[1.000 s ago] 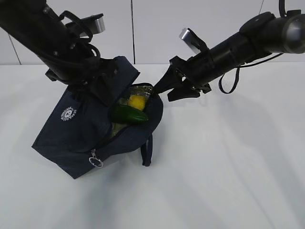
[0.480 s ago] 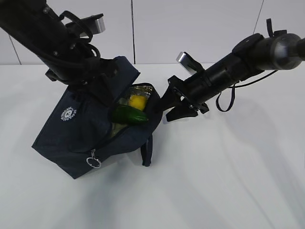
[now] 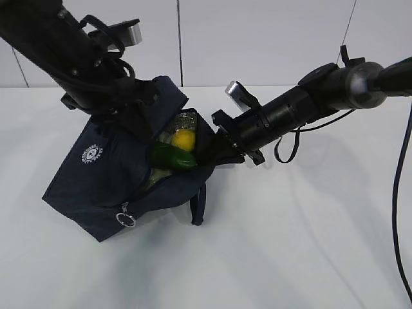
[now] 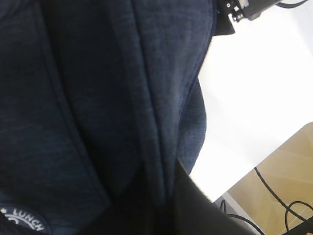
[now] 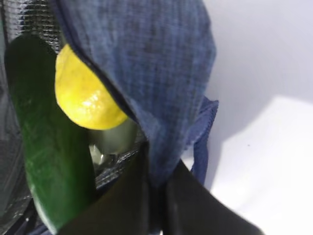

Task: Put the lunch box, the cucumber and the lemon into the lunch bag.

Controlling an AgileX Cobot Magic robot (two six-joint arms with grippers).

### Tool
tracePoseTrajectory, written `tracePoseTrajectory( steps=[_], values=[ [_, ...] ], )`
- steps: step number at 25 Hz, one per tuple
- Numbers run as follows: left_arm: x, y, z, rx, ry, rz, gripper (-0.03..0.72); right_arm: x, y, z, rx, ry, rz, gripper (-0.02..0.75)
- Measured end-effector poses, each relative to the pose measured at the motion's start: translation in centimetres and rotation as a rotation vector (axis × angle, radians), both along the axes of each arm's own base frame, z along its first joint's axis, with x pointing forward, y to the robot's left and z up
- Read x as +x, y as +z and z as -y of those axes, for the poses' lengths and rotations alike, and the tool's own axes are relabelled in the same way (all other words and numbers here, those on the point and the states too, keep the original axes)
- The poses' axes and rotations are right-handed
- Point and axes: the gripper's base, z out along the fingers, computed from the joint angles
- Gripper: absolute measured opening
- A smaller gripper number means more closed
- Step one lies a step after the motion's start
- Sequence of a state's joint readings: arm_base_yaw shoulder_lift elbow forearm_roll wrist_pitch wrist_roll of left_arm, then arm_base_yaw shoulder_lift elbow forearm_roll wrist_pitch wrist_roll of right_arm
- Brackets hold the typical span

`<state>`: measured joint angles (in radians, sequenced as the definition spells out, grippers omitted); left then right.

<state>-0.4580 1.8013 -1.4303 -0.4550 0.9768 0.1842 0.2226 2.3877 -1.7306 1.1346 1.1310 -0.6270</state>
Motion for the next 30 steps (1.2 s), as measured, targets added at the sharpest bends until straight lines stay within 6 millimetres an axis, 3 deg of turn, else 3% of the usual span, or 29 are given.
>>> tracePoseTrajectory(
  steps=[3,9,14,22,26,30],
  values=[
    [0.0,0.0,0.0,0.0,0.0,0.0,0.003,0.0,0.1,0.0,0.009,-0.004,-0.003,0.022],
    [0.0,0.2,0.0,-0.004,0.0,0.002,0.003,0.1,1.3,0.8,0.031,0.001,0.0,0.017],
    [0.1,1.1,0.7,-0.079,-0.012,0.01,0.003,0.5,6.2,2.7,0.038,-0.004,0.114,0.015],
    [0.2,2.2,2.2,-0.297,0.029,-0.025,0.003,1.7,13.2,3.9,-0.027,-0.05,0.234,0.015],
    [0.7,2.3,2.4,-0.336,0.071,0.007,0.003,1.7,15.2,4.8,-0.17,-0.076,0.256,0.015],
    [1.5,0.9,2.8,-0.337,0.095,-0.015,0.003,1.6,15.3,5.2,-0.241,-0.087,0.247,0.015]
  ],
)
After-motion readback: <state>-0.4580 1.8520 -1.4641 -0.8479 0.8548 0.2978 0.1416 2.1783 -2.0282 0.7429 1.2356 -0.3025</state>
